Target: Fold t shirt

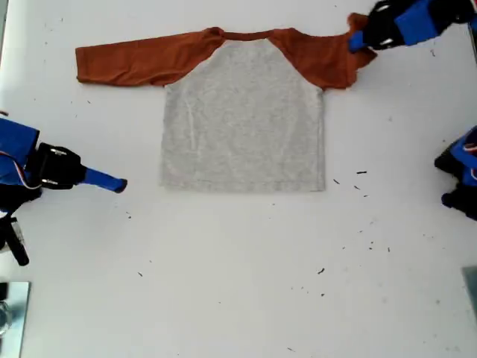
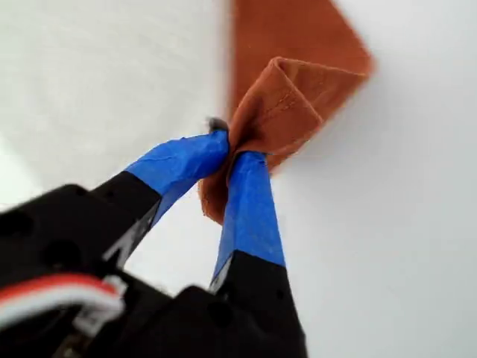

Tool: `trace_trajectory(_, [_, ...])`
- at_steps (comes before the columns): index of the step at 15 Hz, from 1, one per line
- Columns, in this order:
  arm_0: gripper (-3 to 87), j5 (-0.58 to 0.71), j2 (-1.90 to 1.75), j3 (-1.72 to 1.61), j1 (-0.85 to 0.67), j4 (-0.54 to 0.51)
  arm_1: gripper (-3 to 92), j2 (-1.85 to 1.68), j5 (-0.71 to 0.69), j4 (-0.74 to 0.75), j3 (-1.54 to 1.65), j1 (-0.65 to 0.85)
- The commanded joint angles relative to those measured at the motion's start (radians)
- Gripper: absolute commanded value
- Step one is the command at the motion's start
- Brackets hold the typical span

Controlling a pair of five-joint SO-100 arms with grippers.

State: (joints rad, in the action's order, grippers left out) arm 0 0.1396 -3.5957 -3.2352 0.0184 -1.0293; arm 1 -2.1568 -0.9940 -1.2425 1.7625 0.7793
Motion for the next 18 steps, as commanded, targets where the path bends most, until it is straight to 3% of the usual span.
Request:
trace_trajectory(1, [-0.3, 0.005, -0.006, -0.012, -0.018, 0.005, 8.6, 0.288, 0.158, -0.028, -0.621, -0.397])
trace_trajectory(2, [-0.3, 0.008, -0.006, -0.012, -0.017, 0.005, 17.7, 0.425, 0.17, -0.015, -0.819, -0.508])
trace_trajectory(3, [-0.3, 0.005, -0.006, -0.012, -0.012, 0.005, 18.3, 0.482, 0.181, -0.04, -0.919, -0.545])
trace_trajectory(7, [-0.3, 0.008, -0.006, -0.012, -0.008, 0.005, 16.0, 0.272, 0.247, -0.155, -0.647, -0.4])
trace_trajectory(9, [-0.3, 0.003, -0.006, -0.012, -0.009, 0.005, 16.0, 0.051, 0.236, -0.161, -0.311, -0.295])
trace_trajectory(10, [-0.1, -0.002, -0.006, -0.012, -0.012, 0.005, 12.3, -0.089, 0.224, -0.153, -0.064, -0.232])
trace_trajectory(11, [6.1, -0.032, -0.006, -0.012, -0.012, 0.005, 6.2, -0.229, 0.219, -0.127, 0.19, -0.187])
trace_trajectory(12, [2.3, -0.048, -0.006, -0.012, -0.017, 0.005, 3.8, -0.339, 0.235, -0.107, 0.414, -0.167])
trace_trajectory(15, [-0.2, -0.055, -0.009, -0.012, -0.032, 0.003, 3.5, -0.673, 0.319, 0.028, 0.908, -0.236])
trace_trajectory(18, [-0.3, -0.236, 0.002, 0.005, -0.064, -0.003, 3.5, -0.71, 0.387, 0.103, 1.08, -0.288])
